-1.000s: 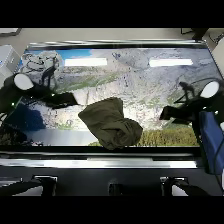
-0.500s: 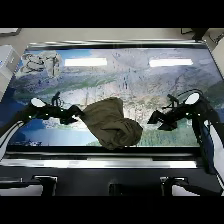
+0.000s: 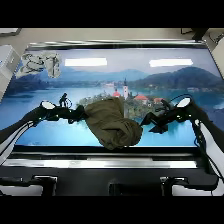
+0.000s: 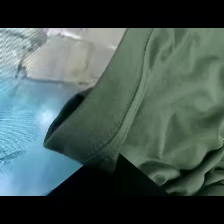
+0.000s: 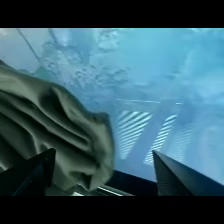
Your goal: Fold the clothes and pants, and hang the long-sleeved shirts on hangers.
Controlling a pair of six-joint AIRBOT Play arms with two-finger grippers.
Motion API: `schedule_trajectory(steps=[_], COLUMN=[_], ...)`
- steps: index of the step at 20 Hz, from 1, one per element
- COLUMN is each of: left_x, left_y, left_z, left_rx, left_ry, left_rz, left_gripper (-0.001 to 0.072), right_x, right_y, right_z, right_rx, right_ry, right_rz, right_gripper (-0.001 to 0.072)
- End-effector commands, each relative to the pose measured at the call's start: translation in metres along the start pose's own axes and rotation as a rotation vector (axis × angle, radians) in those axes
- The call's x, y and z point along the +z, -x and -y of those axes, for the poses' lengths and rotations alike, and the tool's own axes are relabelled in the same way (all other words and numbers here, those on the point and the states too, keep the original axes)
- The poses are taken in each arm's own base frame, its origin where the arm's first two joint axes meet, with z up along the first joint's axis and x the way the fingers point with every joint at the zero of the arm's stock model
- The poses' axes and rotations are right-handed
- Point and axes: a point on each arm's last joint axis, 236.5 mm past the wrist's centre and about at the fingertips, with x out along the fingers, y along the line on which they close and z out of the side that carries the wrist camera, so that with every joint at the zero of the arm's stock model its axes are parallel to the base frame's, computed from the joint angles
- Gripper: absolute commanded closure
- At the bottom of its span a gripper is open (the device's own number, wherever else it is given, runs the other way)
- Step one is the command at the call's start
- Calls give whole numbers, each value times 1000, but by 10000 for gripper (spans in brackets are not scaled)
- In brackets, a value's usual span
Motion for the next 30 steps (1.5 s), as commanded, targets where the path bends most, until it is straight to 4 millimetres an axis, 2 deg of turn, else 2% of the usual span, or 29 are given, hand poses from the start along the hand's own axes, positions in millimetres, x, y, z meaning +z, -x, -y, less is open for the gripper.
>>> schedule_trajectory(steps=[1, 3, 4, 6, 8, 9, 10, 11, 12, 13, 14, 15, 16, 17, 18, 19, 21, 23, 25, 26, 28, 29, 30], left_x=[3, 1, 0, 0, 8, 19, 35, 50, 66, 75, 75, 68, 51, 31, 5, -19, -67, -102, -123, -124, -112, -99, -86], left_y=[4, 8, 9, 13, 28, 45, 71, 104, 148, 197, 252, 303, 352, 391, 425, 448, 481, 499, 511, 510, 490, 469, 443], left_z=[7, 12, 14, 18, 32, 48, 70, 95, 126, 157, 191, 219, 244, 263, 278, 287, 301, 309, 311, 309, 291, 274, 252], left_rx=[-12, -19, -23, -30, -52, -75, -104, -136, -175, -213, -253, -285, -315, -338, -359, -375, -431, -475, -488, -469, -371, -308, -246], left_ry=[-13, -21, -25, -33, -101, -154, -227, -301, -362, -423, -493, -558, -624, -679, -730, -768, -801, -828, -859, -867, -847, -806, -765], left_rz=[20, 18, 16, 19, 59, 106, 180, 266, 372, 479, 597, 701, 802, 883, 955, 1005, 1067, 1100, 1130, 1135, 1077, 1011, 934], left_gripper=[687, 687, 687, 687, 688, 688, 688, 689, 689, 689, 689, 688, 689, 688, 688, 688, 688, 688, 688, 688, 689, 688, 688], right_x=[7, 7, 6, 4, 14, 27, 44, 64, 80, 88, 85, 69, 45, 15, -13, -41, -87, -131, -158, -164, -154, -140, -121], right_y=[-28, -42, -45, -44, -22, 0, 31, 77, 129, 194, 256, 318, 365, 401, 425, 440, 454, 464, 475, 477, 464, 446, 416], right_z=[-15, -20, -24, -33, -45, -54, -66, -83, -102, -127, -153, -180, -200, -217, -226, -233, -241, -259, -267, -266, -255, -245, -230], right_rx=[16, 7, 11, 34, 31, 11, -8, -27, -42, -58, -67, -66, -67, -73, -74, -65, -34, 59, 97, 88, 32, -3, -43], right_ry=[4, -20, -16, -4, 93, 153, 213, 281, 344, 427, 503, 565, 621, 674, 707, 732, 767, 819, 848, 858, 843, 825, 795], right_rz=[10, 8, 4, -2, 46, 108, 198, 327, 471, 644, 811, 977, 1101, 1204, 1273, 1323, 1371, 1413, 1469, 1479, 1418, 1334, 1198], right_gripper=[30, 36, 111, 668, 675, 675, 675, 675, 675, 675, 675, 675, 675, 675, 675, 674, 674, 674, 674, 674, 674, 674, 674])
